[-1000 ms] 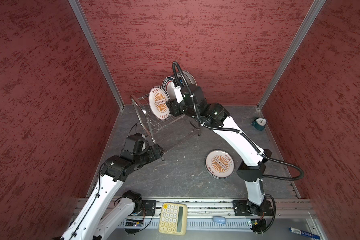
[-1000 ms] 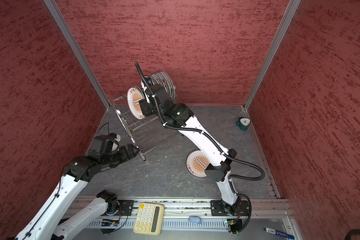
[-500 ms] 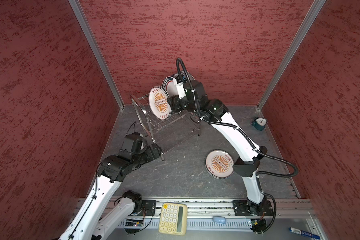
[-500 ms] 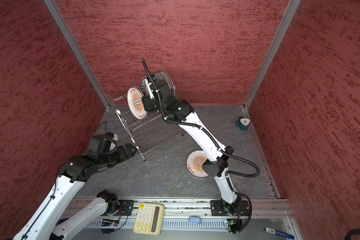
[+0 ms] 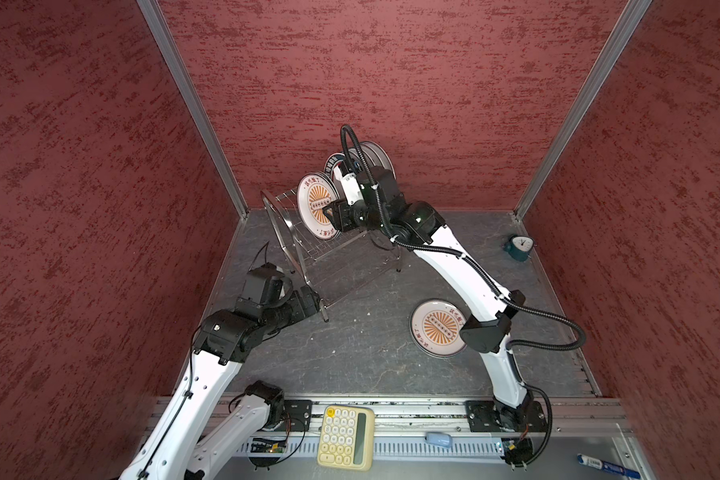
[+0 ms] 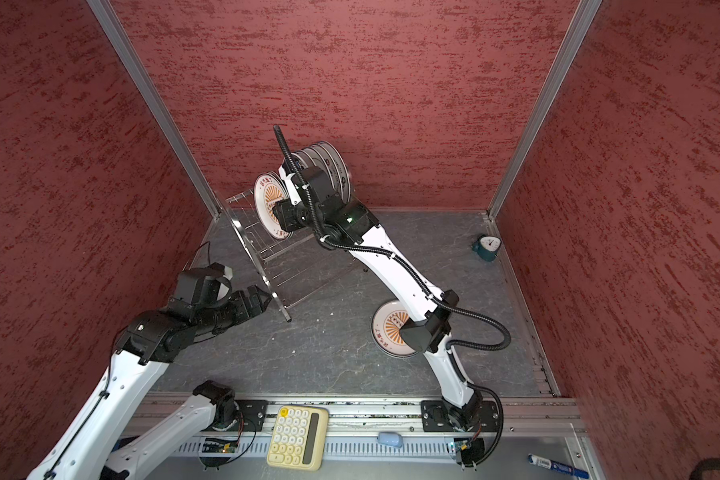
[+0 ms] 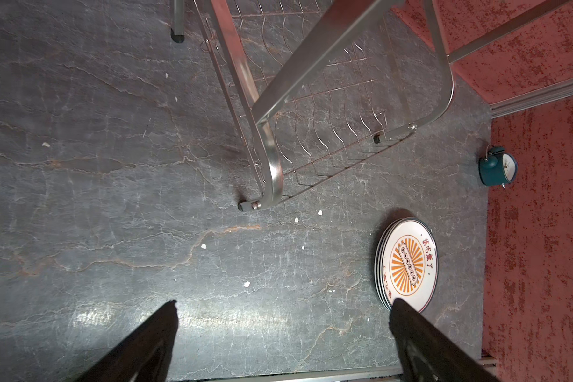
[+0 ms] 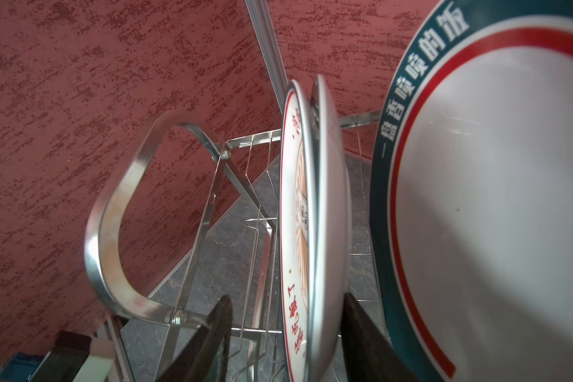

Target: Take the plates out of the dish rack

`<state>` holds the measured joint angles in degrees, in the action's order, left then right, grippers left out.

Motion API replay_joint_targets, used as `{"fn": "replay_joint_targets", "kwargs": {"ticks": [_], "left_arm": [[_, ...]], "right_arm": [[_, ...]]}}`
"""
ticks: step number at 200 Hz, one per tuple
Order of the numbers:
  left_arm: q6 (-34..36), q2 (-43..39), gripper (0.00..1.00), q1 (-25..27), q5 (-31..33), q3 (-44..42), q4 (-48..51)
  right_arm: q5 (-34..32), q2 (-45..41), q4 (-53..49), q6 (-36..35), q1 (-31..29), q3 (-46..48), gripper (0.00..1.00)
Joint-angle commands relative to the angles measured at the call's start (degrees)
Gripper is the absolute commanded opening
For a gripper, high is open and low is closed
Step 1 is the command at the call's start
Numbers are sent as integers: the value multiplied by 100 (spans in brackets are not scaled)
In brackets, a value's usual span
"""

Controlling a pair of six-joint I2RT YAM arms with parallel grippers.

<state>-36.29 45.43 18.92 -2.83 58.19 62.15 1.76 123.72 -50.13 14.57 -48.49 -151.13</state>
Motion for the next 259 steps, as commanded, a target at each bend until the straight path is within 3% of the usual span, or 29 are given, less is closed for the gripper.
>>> {"fn": "replay_joint_targets", "kwargs": {"ticks": [1,71,126,191,259], "left_arm": [[130,-5,99,-80,40,-10,21],[154,-50,100,-123,-32,-106,-19],[153,-33,100,-176,-69,-189,-83],[184,56,99,-216,-128,-213,-174],[207,139,100,-241,-152,-238,-264]], "right_arm": [[256,-85,128,-7,-125,-136,52],[44,-84,82,-56,-210,-104,46],[364,-130,144,15,-214,-104,49],[267,-216,144,-16,-222,-74,57],[441,-256,205,-7,-222,-2,57]]}}
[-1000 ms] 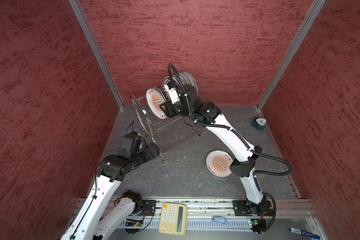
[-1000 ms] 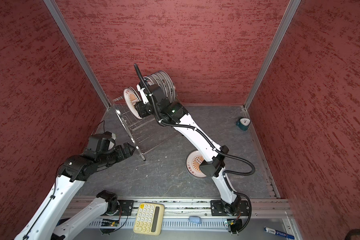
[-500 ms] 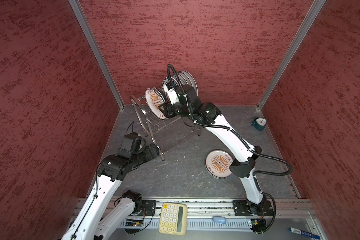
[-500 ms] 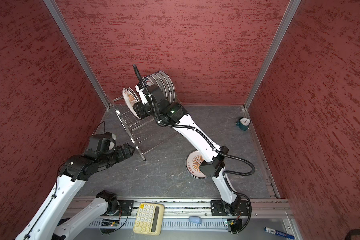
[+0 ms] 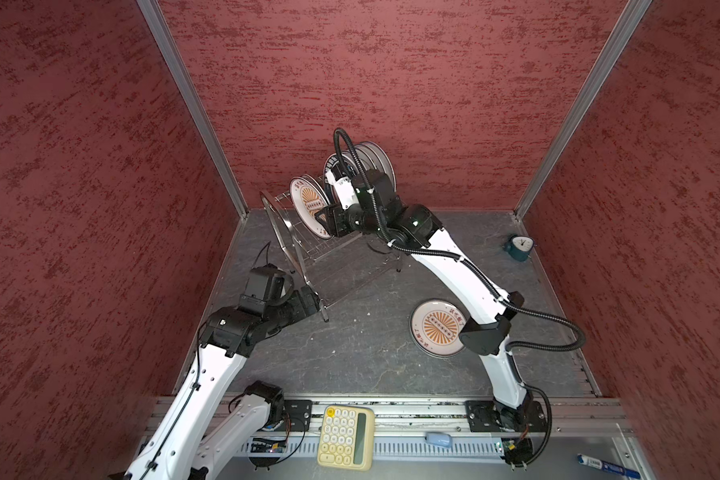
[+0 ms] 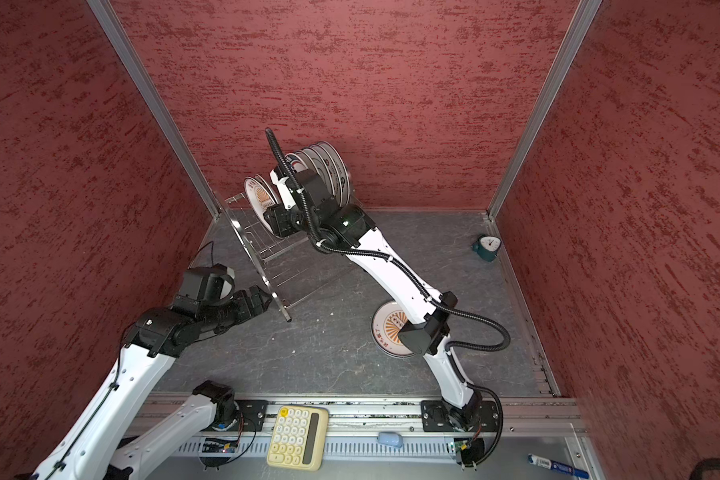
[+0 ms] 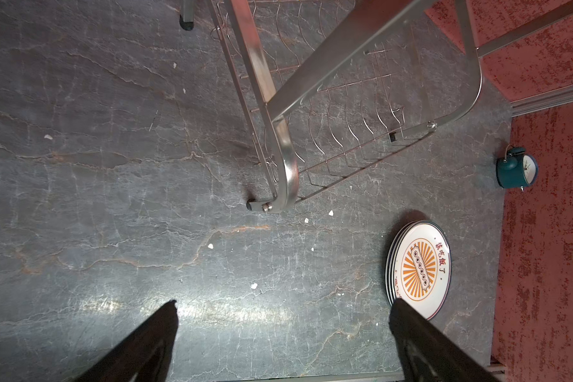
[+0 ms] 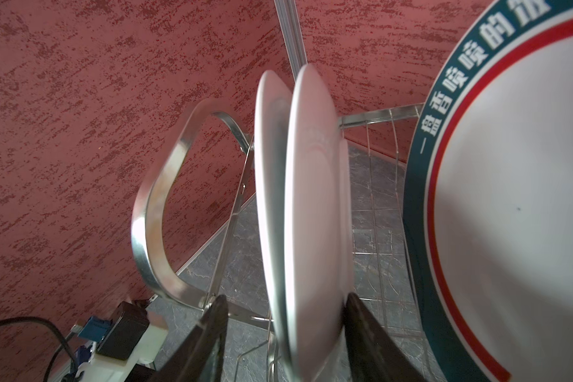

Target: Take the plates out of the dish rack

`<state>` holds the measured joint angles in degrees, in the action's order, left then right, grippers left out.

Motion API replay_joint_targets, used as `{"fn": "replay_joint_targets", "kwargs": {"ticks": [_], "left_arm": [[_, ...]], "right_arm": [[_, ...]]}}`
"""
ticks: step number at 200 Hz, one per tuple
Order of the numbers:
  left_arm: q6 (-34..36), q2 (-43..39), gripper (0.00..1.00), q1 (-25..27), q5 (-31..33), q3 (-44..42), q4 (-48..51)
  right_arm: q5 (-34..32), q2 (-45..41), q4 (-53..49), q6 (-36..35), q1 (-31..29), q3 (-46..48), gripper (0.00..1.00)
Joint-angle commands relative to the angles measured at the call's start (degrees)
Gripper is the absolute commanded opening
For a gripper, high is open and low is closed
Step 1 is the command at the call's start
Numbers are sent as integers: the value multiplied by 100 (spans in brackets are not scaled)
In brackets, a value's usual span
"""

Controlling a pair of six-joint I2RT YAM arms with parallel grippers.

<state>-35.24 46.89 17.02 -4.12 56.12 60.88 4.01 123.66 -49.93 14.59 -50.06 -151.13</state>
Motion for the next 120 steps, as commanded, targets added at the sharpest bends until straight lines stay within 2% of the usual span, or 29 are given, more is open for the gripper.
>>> {"fn": "replay_joint_targets", "kwargs": {"ticks": [1,61,120], "left_arm": [[99,-6,99,-50,-25,-31,-138],[149,190,99,-67,-88,35,-281],[176,286,100,-94,-114,49,-378]], "right_arm": [[215,-252,186,-9,-65,-3,57],[450,-333,317,18,-48,42,57],[353,-433,393,24,27,178,57]]}}
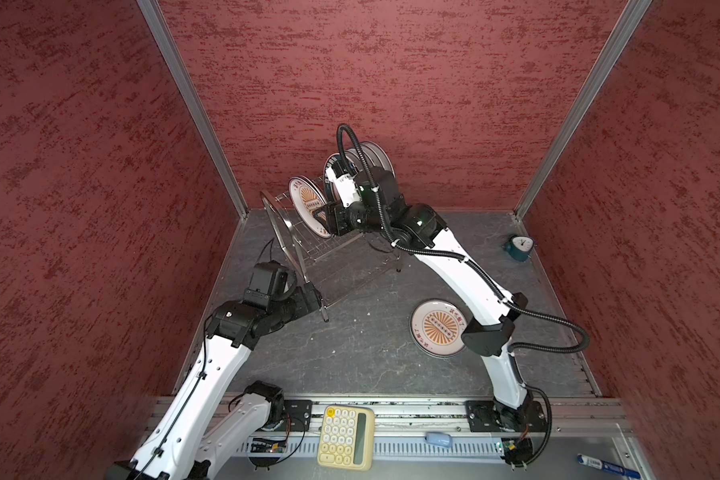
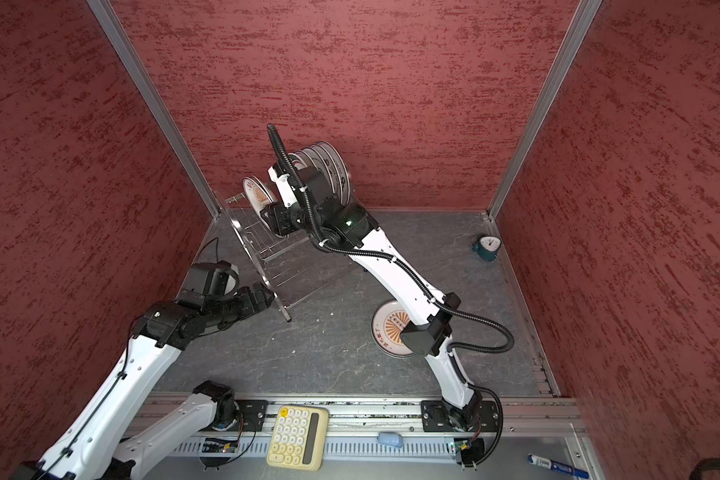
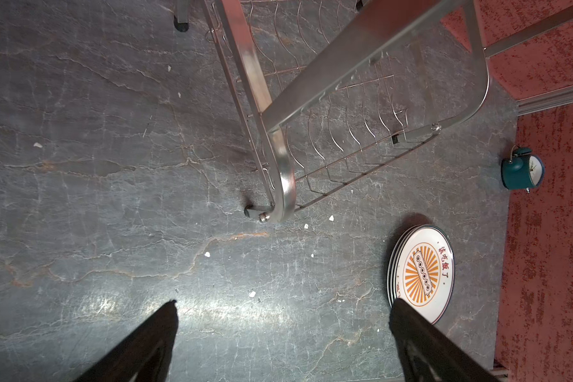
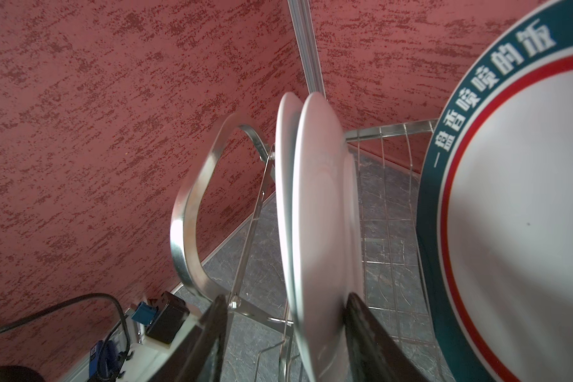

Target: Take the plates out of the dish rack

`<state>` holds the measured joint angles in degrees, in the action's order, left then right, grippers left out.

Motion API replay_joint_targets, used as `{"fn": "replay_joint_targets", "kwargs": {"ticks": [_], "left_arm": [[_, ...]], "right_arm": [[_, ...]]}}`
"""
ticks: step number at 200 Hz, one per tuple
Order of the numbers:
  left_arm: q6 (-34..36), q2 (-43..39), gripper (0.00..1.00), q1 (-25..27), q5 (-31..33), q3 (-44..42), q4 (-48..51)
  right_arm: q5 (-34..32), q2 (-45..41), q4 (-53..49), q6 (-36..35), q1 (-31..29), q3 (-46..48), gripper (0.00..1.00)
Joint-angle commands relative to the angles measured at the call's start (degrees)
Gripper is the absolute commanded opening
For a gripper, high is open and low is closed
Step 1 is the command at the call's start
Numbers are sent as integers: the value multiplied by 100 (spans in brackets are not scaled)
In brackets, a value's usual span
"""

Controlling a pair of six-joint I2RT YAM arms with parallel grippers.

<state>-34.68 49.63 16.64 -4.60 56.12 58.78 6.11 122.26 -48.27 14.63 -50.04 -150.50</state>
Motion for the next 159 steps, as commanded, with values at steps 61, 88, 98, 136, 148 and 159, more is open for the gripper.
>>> {"fn": "replay_joint_targets", "kwargs": {"ticks": [61,88,98,136,148,159], "left_arm": [[140,38,99,-65,-54,77,-149],[119,13,100,-73,-57,40,-142],[111,5,99,-75,-64,35,-143],[106,20,99,-85,-53,31,-145],[111,25,99,-88,-61,31,-148],[110,17,99,-90,-67,15,-148]], "right_arm": [[953,-699,1048,433,353,913,58],[1341,-759,1405,707,504,1133,58],[1374,-749,1432,707,512,1128,58],[1632,-747,1589,858,560,1147,58],[1675,-756,1652,952,607,1171,57],[1705,-756,1736,1054,664,1196,56]]}}
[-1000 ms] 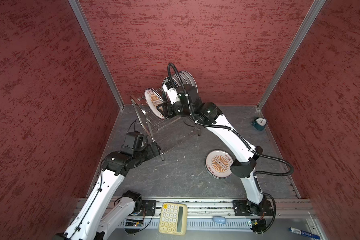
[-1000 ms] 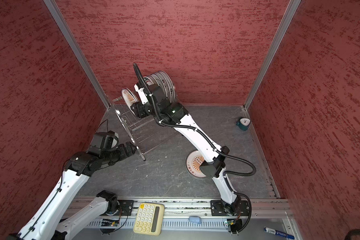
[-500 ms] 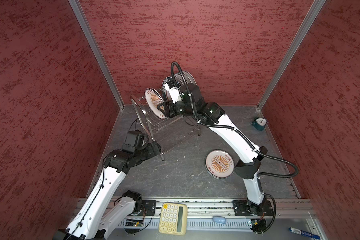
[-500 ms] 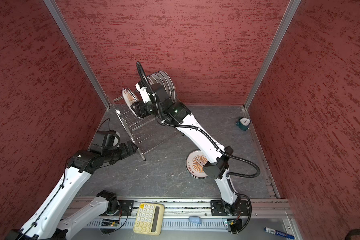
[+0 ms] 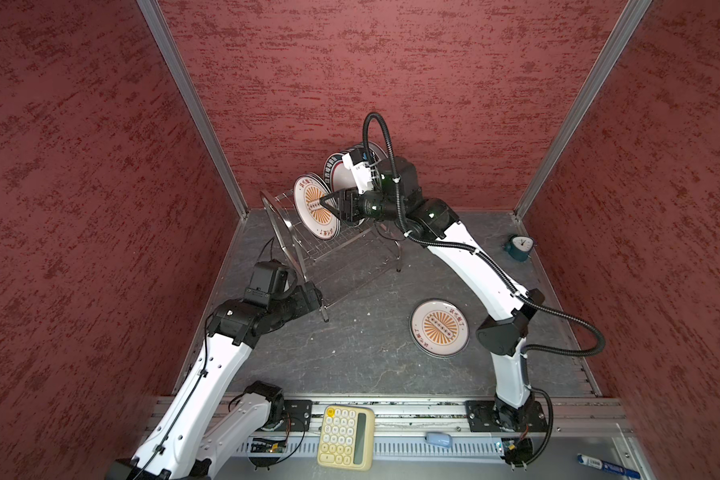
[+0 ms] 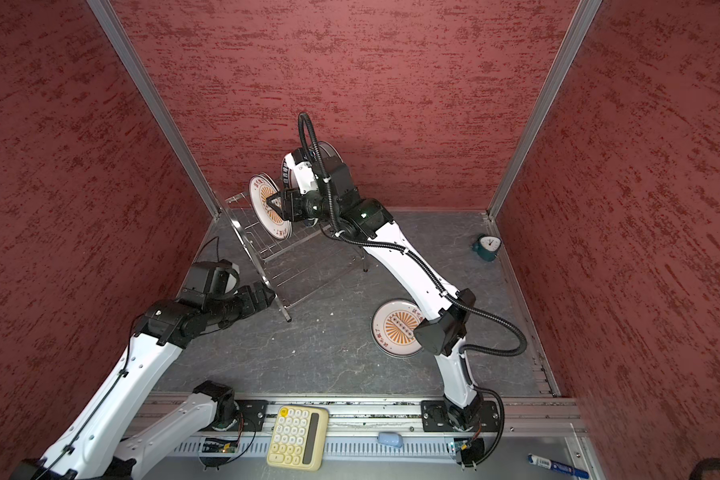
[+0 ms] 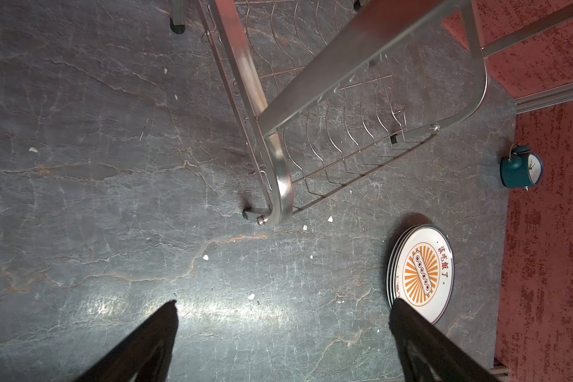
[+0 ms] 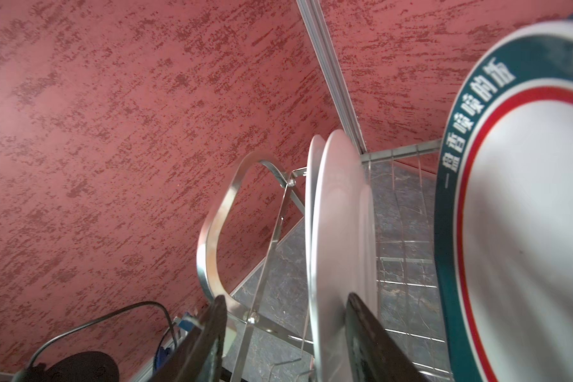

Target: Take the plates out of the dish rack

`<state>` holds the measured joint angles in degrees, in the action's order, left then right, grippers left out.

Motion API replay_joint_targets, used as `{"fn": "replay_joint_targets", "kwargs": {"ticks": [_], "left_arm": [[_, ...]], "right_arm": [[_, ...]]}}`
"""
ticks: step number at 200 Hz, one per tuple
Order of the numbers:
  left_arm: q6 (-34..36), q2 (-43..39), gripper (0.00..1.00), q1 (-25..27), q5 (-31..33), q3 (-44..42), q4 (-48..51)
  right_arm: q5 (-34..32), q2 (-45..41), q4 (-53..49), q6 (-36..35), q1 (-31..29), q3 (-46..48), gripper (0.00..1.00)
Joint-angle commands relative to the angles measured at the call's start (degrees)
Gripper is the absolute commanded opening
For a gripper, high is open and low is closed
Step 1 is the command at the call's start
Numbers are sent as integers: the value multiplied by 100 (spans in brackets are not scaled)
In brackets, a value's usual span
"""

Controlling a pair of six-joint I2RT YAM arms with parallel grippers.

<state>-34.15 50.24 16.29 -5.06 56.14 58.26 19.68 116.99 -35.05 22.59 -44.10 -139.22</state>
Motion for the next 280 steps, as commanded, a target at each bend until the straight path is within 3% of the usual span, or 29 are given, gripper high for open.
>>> {"fn": "replay_joint_targets", "kwargs": {"ticks": [1,68,194,280], "left_arm": [[62,-42,99,-51,-21,12,-96],[66,-78,99,-64,-15,-21,-60],[67,-166,99,-100,-30,-34,-20],[84,-190,99,-128,-72,-68,-34]], "right_arm": [[350,-229,421,274,77,69,56],[459,107,414,579,292,-172,47],[462,324,399,755,334,-351,18],[313,697,-174,677,331,-883,14]]}}
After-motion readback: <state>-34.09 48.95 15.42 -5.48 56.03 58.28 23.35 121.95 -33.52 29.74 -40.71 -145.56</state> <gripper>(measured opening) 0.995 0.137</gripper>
